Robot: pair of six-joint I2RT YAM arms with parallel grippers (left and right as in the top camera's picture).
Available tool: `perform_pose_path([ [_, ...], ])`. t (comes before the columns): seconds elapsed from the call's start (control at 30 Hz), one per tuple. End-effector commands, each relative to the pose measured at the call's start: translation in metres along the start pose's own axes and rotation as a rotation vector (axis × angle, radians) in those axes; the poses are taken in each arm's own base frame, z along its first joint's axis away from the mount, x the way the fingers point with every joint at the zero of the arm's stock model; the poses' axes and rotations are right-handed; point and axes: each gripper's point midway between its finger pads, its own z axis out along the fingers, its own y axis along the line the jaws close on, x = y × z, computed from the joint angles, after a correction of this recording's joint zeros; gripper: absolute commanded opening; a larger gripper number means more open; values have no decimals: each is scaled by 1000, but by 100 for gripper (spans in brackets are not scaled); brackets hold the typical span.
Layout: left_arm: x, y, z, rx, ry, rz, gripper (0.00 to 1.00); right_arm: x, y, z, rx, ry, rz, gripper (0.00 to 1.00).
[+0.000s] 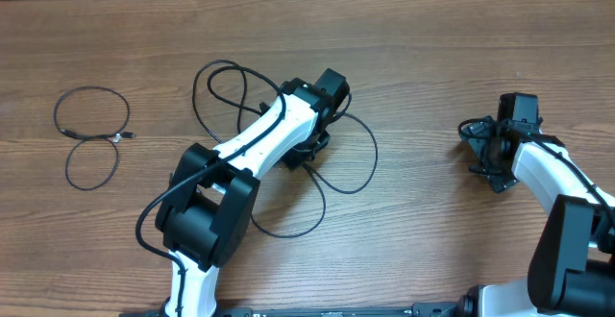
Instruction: Untangle cables
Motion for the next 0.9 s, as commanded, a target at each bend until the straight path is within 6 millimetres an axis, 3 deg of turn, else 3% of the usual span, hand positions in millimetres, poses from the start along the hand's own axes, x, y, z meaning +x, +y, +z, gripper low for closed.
perform_pose_path([
  [0.0,16,0,-4,25,38,7,48,-3,1,-4,-9,-17,-5,100],
  [0.1,18,0,6,32,26,-29,52,-4,1,-4,-9,-17,-5,100],
  [0.27,22,7,34,46,23,-106,46,-4,1,-4,-9,-17,-5,100],
  [0.33,24,8,46,64,21,-119,35,-4,1,-4,-9,-17,-5,100],
  [0.4,29,8,61,99,29,-123,9,-4,1,-4,-9,-17,-5,100],
  [0.43,34,8,67,116,52,-122,4,-4,1,-4,-9,-17,-5,100],
  [0.53,43,1,69,160,101,-58,4,-3,1,-4,-9,-16,-5,100],
  [0.63,48,-23,57,276,124,168,4,-4,1,-4,-9,-17,-5,100],
  [0.7,57,-50,25,434,196,396,4,-4,1,-4,-9,-17,-5,100],
  [0.8,52,-73,-22,591,153,560,4,-4,1,-4,-9,-17,-5,100],
  [0.87,46,-78,-50,652,92,604,4,-4,1,-4,-9,-17,-5,100],
])
